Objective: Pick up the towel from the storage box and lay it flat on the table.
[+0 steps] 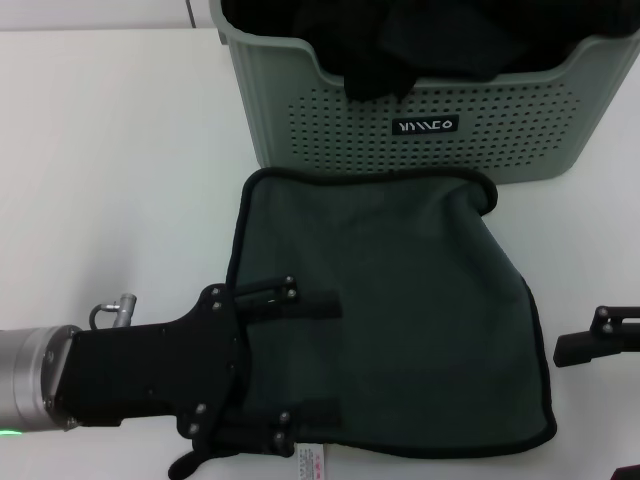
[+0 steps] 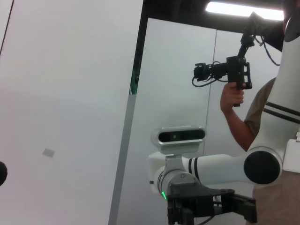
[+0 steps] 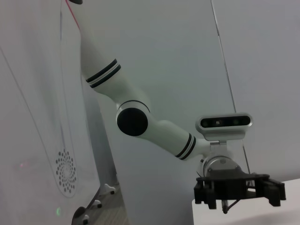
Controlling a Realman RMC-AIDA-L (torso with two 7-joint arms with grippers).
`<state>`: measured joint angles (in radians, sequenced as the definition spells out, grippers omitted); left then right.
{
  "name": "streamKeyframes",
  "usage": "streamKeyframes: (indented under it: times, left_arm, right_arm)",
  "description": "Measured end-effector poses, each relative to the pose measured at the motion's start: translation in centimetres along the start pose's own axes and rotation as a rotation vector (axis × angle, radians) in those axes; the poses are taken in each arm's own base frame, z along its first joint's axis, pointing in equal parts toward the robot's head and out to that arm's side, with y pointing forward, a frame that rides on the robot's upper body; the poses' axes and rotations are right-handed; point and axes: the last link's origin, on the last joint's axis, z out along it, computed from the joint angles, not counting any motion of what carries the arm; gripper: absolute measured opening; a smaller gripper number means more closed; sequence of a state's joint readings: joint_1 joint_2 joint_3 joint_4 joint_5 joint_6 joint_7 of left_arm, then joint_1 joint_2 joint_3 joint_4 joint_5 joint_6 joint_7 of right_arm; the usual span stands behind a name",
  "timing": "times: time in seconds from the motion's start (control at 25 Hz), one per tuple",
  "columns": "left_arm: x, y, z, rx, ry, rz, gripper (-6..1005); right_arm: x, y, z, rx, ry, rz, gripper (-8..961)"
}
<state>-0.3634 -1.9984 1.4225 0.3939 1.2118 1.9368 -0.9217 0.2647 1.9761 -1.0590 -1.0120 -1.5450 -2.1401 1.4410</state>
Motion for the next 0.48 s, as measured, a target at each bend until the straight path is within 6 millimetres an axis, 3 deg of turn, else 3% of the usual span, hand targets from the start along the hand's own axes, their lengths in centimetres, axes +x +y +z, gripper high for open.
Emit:
streamKeyframes:
  times: [0.48]
  left_arm:
    - [0.13, -0.01, 0.05, -0.007, 0.004, 0.002, 784]
  right_arm:
    - [-0.23, -0.36, 0.55, -0.024, 0.0, -0.015, 858]
